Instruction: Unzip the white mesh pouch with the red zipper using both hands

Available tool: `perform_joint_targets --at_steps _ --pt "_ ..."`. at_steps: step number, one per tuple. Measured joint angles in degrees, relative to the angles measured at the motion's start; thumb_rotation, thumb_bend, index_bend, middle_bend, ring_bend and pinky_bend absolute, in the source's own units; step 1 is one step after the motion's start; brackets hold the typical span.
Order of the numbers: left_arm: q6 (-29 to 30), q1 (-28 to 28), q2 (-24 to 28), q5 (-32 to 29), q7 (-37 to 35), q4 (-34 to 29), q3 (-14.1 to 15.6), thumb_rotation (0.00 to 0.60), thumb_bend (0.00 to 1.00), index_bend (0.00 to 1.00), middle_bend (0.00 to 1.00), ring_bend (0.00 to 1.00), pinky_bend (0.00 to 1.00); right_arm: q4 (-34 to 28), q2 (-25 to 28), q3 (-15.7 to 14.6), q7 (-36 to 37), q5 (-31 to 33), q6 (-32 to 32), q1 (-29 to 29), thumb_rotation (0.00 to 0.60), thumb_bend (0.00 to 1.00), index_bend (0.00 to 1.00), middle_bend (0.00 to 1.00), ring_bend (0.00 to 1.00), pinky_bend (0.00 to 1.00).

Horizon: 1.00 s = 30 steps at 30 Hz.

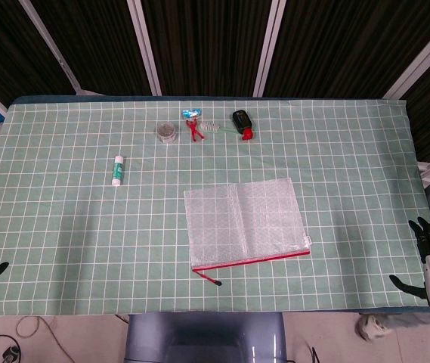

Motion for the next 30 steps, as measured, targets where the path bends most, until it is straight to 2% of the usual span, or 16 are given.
perform_joint_targets --at_steps 12,14,17,19,21,23,27,30 --pt "-0.1 -0.1 -0.1 -0.1 -0.2 0.0 0.0 0.6 0.0 0.0 0.0 0.0 0.0 -0.9 0.0 -0.3 -0.5 -2.1 0.6 0.2 0.6 0.05 0.0 0.0 0.0 0.26" --pt "-0.3 -0.2 -0.1 -0.1 -0.1 -0.1 -0.1 0.6 0.0 0.0 0.0 0.0 0.0 -1.8 0.1 -0.3 -0.7 -3.1 0.9 0.4 0.6 0.05 0.0 0.02 0.03 0.27" --pt "-0.8 -0.4 -0.3 -0.5 0.2 0.0 -0.2 0.6 0.0 0.0 0.0 0.0 0.0 -3.6 0.3 -0.2 -1.2 -4.7 1.1 1.1 0.6 0.06 0.0 0.17 0.17 0.33" --pt "-1.3 -0.5 -0.4 -1.1 0.2 -0.1 -0.3 0.6 0.0 0.0 0.0 0.0 0.0 -5.4 0.2 0.2 -1.9 -5.9 0.9 2.1 0.6 0.08 0.0 0.29 0.3 0.42" --pt "-1.5 -0.6 -0.3 -1.3 0.1 -0.3 -0.4 0.6 0.0 0.0 0.0 0.0 0.0 -7.2 0.0 0.6 -2.8 -6.5 0.3 3.2 0.6 0.11 0.0 0.46 0.48 0.54" --pt "-1.5 -0.6 -0.3 -1.2 0.1 -0.3 -0.4 0.6 0.0 0.0 0.0 0.0 0.0 -9.7 -0.3 1.1 -3.7 -6.8 -1.1 4.7 0.6 0.13 0.01 0.58 0.6 0.63" --pt "-1.6 -0.7 -0.3 -1.3 0.2 -0.2 -0.4 0.6 0.0 0.0 0.0 0.0 0.0 -14.4 -0.8 2.2 -6.5 -6.6 -5.9 8.4 0.6 0.17 0.07 0.83 0.84 0.84" --pt "-1.8 -0.8 -0.3 -1.3 0.2 -0.2 -0.4 0.6 0.0 0.0 0.0 0.0 0.0 -17.3 -1.9 3.1 -10.2 -5.9 -10.0 11.7 0.6 0.19 0.15 0.96 0.96 0.94"
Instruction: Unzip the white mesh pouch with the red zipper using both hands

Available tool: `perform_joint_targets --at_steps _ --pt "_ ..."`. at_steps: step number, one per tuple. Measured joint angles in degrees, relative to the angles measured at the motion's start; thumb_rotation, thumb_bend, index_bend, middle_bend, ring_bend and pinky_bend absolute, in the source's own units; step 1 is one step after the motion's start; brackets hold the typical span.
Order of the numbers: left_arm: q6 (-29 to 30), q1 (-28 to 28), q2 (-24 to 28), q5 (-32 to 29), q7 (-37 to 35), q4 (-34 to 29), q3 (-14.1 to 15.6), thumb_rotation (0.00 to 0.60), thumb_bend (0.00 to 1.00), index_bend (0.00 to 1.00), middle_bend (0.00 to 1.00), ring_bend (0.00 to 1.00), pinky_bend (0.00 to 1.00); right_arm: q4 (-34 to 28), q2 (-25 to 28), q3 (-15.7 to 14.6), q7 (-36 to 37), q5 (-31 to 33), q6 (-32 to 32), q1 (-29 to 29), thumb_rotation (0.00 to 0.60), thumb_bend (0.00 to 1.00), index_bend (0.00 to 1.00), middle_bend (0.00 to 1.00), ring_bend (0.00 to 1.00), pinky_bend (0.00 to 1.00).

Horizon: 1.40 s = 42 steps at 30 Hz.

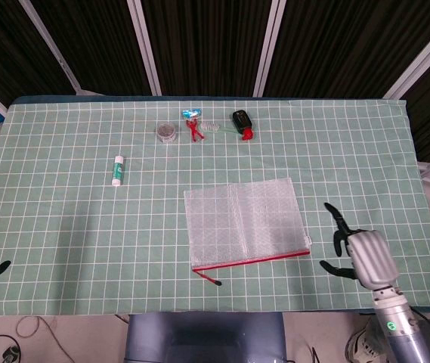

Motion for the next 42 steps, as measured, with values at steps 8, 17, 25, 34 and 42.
perform_joint_targets --at_steps 8,17,25,34,42 --pt "-0.5 -0.3 0.0 0.0 0.6 0.1 0.1 0.6 0.0 0.0 0.0 0.0 0.0 -3.6 -7.9 1.5 -13.2 6.7 -9.6 8.0 0.6 0.25 0.37 1.0 1.0 1.0" --pt "-0.6 -0.4 0.0 0.0 1.1 0.2 0.1 0.6 0.0 0.0 0.0 0.0 0.0 -1.6 -23.4 1.5 -24.3 18.2 -13.3 14.2 0.6 0.29 0.43 1.0 1.0 1.0" --pt "-1.2 -0.6 0.2 0.0 0.1 0.3 0.2 0.6 0.0 0.0 0.0 0.0 0.0 5.3 -35.3 1.2 -29.9 25.5 -11.8 17.4 0.6 0.32 0.48 1.0 1.0 1.0" --pt "-2.2 -1.0 0.5 -0.3 -0.7 0.2 0.3 0.6 0.0 0.0 0.0 0.0 0.0 11.3 -43.4 0.7 -30.9 29.7 -9.2 18.5 0.6 0.35 0.49 1.0 1.0 1.0" --pt "-2.4 -1.1 0.7 -0.3 -1.2 0.2 0.4 0.6 0.0 0.0 0.0 0.0 0.0 14.9 -48.5 0.2 -31.2 32.4 -7.6 18.6 0.6 0.36 0.49 1.0 1.0 1.0"
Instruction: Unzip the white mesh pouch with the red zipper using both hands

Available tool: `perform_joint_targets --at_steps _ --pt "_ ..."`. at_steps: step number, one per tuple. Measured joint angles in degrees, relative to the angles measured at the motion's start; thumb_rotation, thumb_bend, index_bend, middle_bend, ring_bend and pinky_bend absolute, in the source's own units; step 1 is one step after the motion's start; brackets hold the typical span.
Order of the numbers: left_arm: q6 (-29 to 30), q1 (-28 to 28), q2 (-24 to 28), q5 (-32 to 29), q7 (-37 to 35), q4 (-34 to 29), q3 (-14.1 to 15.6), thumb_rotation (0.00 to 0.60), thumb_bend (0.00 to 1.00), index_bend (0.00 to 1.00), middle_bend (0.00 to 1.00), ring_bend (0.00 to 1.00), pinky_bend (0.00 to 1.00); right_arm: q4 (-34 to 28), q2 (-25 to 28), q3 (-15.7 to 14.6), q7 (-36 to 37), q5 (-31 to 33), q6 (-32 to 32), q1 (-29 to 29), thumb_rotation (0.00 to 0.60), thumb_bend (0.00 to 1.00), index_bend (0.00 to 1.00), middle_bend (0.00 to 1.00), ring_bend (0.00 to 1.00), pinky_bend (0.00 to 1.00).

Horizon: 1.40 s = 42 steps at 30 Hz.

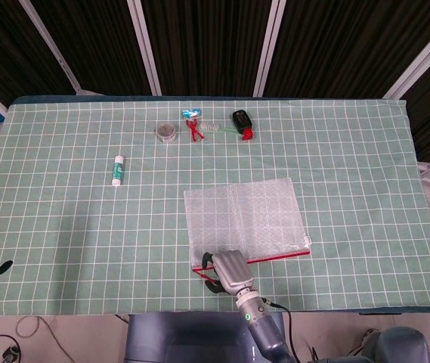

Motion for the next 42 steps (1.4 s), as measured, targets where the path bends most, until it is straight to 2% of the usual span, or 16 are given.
perform_joint_targets --at_steps 10,42 --pt "-0.3 -0.1 0.2 0.0 -0.7 0.1 0.1 0.6 0.0 0.0 0.0 0.0 0.0 2.7 -2.5 -0.6 -0.2 2.0 0.9 -0.3 0.6 0.4 0.49 1.0 1.0 1.0" --pt "-0.8 -0.3 0.5 -0.3 -1.4 -0.1 0.2 0.6 0.0 0.0 0.0 0.0 0.0 5.4 -4.1 -1.4 2.1 2.5 0.8 -1.8 0.6 0.45 0.52 1.0 1.0 1.0"
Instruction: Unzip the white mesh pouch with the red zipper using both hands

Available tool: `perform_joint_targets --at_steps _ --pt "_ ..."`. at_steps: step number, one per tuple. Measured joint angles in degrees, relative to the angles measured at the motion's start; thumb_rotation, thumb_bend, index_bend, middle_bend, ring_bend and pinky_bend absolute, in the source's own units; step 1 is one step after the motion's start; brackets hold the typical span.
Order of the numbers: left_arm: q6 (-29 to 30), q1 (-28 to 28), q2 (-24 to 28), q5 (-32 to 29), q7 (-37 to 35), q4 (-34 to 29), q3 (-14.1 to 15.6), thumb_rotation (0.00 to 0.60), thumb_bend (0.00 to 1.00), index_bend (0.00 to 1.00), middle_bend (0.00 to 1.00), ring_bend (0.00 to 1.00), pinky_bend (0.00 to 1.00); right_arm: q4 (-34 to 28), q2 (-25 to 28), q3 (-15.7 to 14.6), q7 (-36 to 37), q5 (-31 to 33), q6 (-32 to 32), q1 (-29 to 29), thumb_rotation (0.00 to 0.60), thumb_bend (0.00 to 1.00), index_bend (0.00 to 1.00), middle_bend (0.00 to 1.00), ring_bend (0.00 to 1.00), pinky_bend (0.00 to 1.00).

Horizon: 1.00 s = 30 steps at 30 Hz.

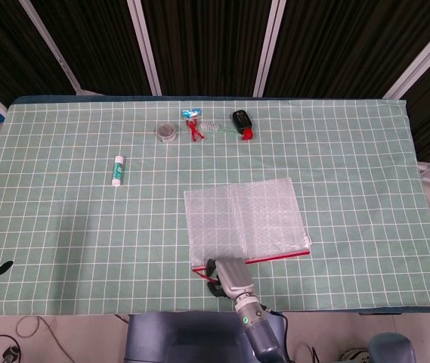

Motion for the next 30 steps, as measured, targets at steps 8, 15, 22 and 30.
perform_joint_targets --at_steps 8,15,22,30 --pt "-0.1 0.0 0.0 -0.1 0.1 -0.1 0.0 0.6 0.0 0.0 0.0 0.0 0.0 0.4 0.1 -0.1 0.3 -0.2 -0.3 -0.2 0.6 0.46 0.52 1.0 1.0 1.0" --pt "-0.1 0.0 0.0 -0.2 0.2 -0.2 0.0 0.6 0.0 0.0 0.0 0.0 0.0 0.6 0.1 0.0 0.7 -0.2 -0.6 -0.4 0.6 0.53 0.57 1.0 1.0 1.0" --pt "-0.1 0.0 0.0 -0.3 0.3 -0.3 0.0 0.6 0.0 0.0 0.0 0.0 0.0 0.9 0.3 0.0 1.0 -0.2 -0.9 -0.6 0.6 0.57 0.58 1.0 1.0 1.0" --pt "-0.1 0.0 -0.1 -0.6 0.8 -0.4 -0.1 0.6 0.0 0.0 0.0 0.0 0.0 0.0 0.9 0.2 1.2 -1.0 -0.7 -0.6 0.6 0.57 0.61 1.0 1.0 1.0"
